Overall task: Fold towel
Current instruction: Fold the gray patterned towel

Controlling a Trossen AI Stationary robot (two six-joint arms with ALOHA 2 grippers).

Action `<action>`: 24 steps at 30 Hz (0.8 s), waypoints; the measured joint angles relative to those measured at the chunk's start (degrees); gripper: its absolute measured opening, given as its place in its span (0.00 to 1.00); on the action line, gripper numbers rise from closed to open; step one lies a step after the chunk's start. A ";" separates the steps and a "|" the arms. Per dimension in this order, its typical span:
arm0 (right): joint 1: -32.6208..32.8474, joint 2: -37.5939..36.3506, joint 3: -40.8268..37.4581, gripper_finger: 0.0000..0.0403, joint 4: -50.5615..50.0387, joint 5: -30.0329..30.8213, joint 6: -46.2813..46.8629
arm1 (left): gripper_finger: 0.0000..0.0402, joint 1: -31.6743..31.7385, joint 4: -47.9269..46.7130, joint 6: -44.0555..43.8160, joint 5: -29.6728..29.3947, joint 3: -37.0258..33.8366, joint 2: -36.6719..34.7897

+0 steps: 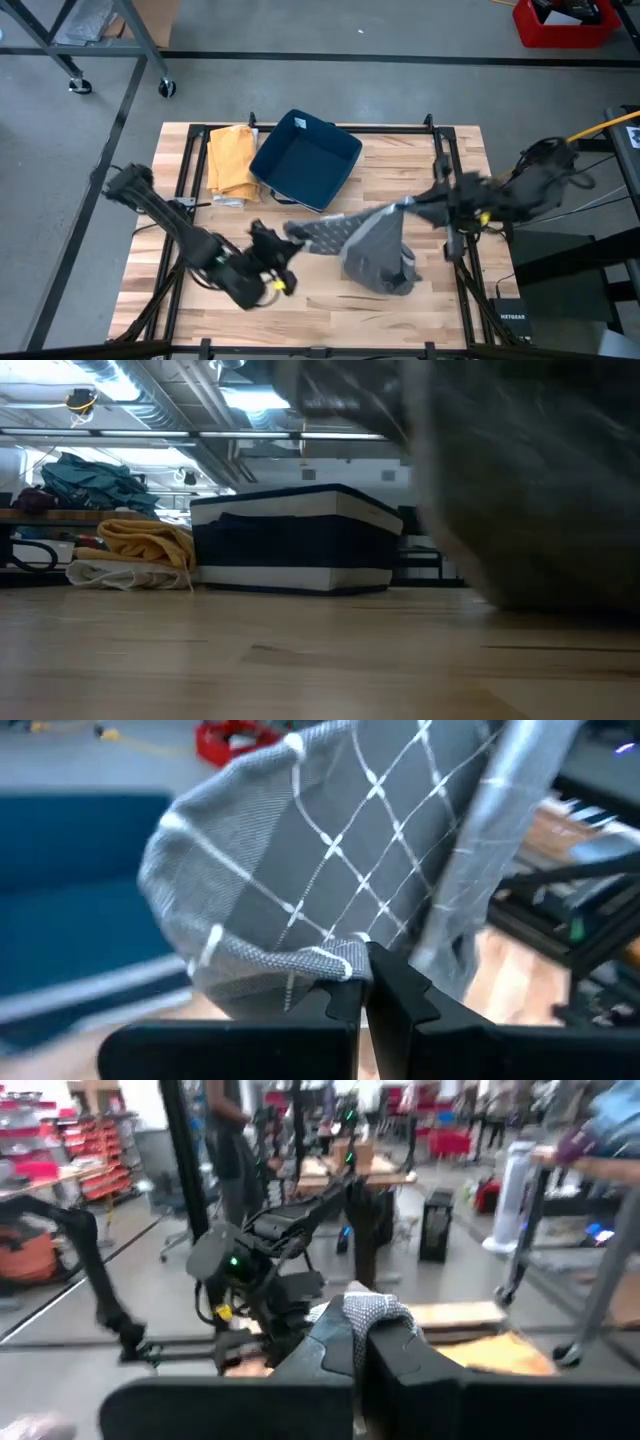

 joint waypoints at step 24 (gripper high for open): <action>0.00 -0.02 19.21 0.00 -6.12 -5.10 -8.54 | 0.00 9.90 35.08 45.87 8.23 0.02 -18.06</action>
